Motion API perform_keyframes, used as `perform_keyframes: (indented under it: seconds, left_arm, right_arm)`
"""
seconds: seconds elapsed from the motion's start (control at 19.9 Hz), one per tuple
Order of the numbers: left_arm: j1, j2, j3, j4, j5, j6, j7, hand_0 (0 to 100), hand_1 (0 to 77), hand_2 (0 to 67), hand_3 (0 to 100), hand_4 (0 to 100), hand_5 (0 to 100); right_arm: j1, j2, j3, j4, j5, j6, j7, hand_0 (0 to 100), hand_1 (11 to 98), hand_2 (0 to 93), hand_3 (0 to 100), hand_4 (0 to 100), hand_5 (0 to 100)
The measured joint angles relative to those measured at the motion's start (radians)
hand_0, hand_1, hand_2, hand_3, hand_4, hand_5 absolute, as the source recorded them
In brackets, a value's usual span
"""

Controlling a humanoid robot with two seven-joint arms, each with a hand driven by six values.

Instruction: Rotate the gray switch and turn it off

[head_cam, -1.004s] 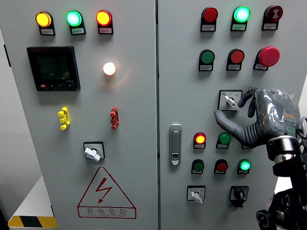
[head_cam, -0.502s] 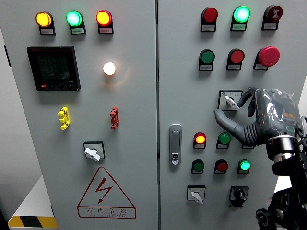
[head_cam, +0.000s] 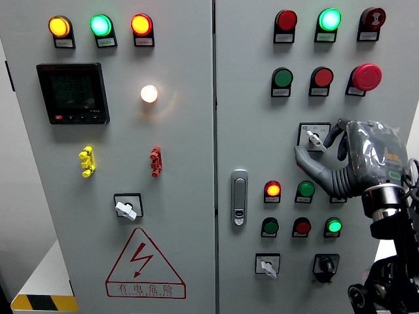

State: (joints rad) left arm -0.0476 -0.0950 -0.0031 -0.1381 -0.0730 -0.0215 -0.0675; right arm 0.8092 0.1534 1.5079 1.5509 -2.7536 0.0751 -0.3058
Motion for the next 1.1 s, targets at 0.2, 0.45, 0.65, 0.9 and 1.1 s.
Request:
perform_keyframes:
  seconds: [0.2,0.45,0.65,0.9,1.1]
  left_arm:
    - [0.000,0.000,0.000,0.000,0.000,0.000,0.000,0,0.0,13.2,18,10,12]
    - [0.000,0.000,0.000,0.000,0.000,0.000,0.000,0,0.0,13.2,18,10,12]
    - [0.000,0.000,0.000,0.000,0.000,0.000,0.000,0,0.0,13.2,18,10,12]
    - [0.000,0.000,0.000,0.000,0.000,0.000,0.000,0,0.0,13.2,18,10,12]
    - [0.000,0.000,0.000,0.000,0.000,0.000,0.000,0,0.0,13.2,18,10,12]
  right_arm:
    - [0.001,0.0000,0.000,-0.001,-0.003,0.000,-0.001,21,29.4,66.2,91,100,98]
    - [0.001,0.0000,0.000,-0.002,-0.006,0.000,-0.002,23,29.2,67.0,91,100,98]
    - [0.001,0.0000,-0.001,-0.003,-0.006,0.000,-0.007,24,30.1,67.4,91,100,98]
    - [0.001,0.0000,-0.003,-0.003,-0.007,0.002,-0.008,35,31.2,67.8,92,100,98]
    - [0.002,0.0000,-0.003,-0.002,-0.008,0.002,-0.009,45,31.0,68.2,92,100,98]
